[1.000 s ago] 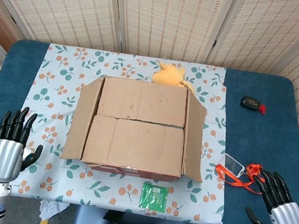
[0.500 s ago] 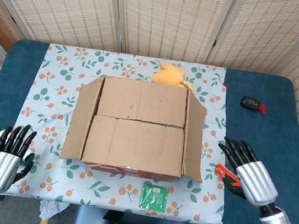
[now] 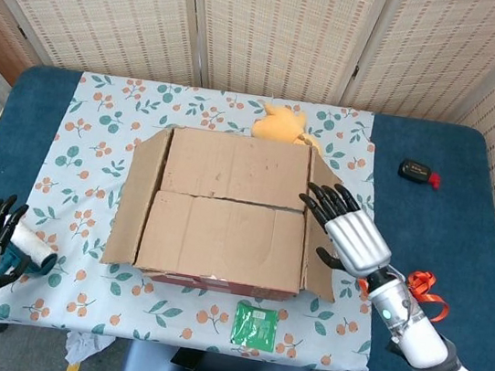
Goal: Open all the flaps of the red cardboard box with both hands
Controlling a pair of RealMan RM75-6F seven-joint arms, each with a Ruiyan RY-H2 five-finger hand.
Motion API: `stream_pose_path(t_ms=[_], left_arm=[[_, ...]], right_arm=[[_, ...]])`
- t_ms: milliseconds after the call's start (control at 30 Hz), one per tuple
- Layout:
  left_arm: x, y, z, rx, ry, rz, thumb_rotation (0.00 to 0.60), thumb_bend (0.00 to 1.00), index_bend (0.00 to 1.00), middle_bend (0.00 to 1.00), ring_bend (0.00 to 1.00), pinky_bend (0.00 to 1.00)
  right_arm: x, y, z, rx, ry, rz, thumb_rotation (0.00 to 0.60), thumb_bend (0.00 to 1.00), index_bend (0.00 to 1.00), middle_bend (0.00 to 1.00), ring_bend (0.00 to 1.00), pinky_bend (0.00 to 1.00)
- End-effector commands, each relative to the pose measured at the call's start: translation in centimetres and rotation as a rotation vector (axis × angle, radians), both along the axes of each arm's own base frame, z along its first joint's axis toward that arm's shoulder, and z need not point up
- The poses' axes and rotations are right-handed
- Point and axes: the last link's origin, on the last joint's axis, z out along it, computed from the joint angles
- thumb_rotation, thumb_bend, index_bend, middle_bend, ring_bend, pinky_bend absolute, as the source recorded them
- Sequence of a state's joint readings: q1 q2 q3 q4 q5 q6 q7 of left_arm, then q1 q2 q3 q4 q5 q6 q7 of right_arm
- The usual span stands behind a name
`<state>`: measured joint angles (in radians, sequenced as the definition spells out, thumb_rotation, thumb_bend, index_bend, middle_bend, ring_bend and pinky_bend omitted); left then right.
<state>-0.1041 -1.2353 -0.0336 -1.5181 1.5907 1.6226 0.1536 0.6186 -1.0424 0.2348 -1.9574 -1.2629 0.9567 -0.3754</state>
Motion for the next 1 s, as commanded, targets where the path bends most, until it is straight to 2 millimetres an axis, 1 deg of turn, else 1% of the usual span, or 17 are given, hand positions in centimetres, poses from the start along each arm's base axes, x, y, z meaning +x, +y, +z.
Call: stream_pose_path(t_ms=[33,167,467,600,833,1000], left_arm=[[-1.0,0.3,1.2,0.035,-0.04,0.014,0.6,0.37,0.0,0.0,0.0,0.0],[-1.5,0.4,2.1,0.048,-0.071,0.012,0.6,0.37,0.0,0.0,0.0,0.0],[-1.8,0.1,3.4,0.043,-0.154,-0.015,0.6,0.37,0.0,0.0,0.0,0.0],[-2.0,0.1,3.6,0.039,-0.169,-0.012,0.6,0.37,0.0,0.0,0.0,0.0],[-2.0,0.0,3.8,0.035,-0.19,-0.023,0.6,0.37,0.0,0.0,0.0,0.0],[-1.9,0.0,3.8,0.028,-0.193,-0.031,0.6,0.37,0.0,0.0,0.0,0.0]], right_arm=[[1.4,-2.3,-1.7,-0.015,0.042,0.008,0.6,0.37,0.0,0.0,0.0,0.0],[3.0,-4.1,-2.9,-0.015,0.039,-0.002,0.6,0.37,0.0,0.0,0.0,0.0],[5.2,-6.3,-6.2,-0.011,0.088,0.007,0.6,0.37,0.0,0.0,0.0,0.0],[6.0,-6.7,-6.7,-0.02,0.097,0.018,0.6,0.37,0.0,0.0,0.0,0.0],[6.6,-7.7,-7.2,-0.031,0.127,0.011,0.6,0.37,0.0,0.0,0.0,0.0],[6.9,-9.1,-7.7,-0.065,0.138,0.013,0.6,0.37,0.0,0.0,0.0,0.0]])
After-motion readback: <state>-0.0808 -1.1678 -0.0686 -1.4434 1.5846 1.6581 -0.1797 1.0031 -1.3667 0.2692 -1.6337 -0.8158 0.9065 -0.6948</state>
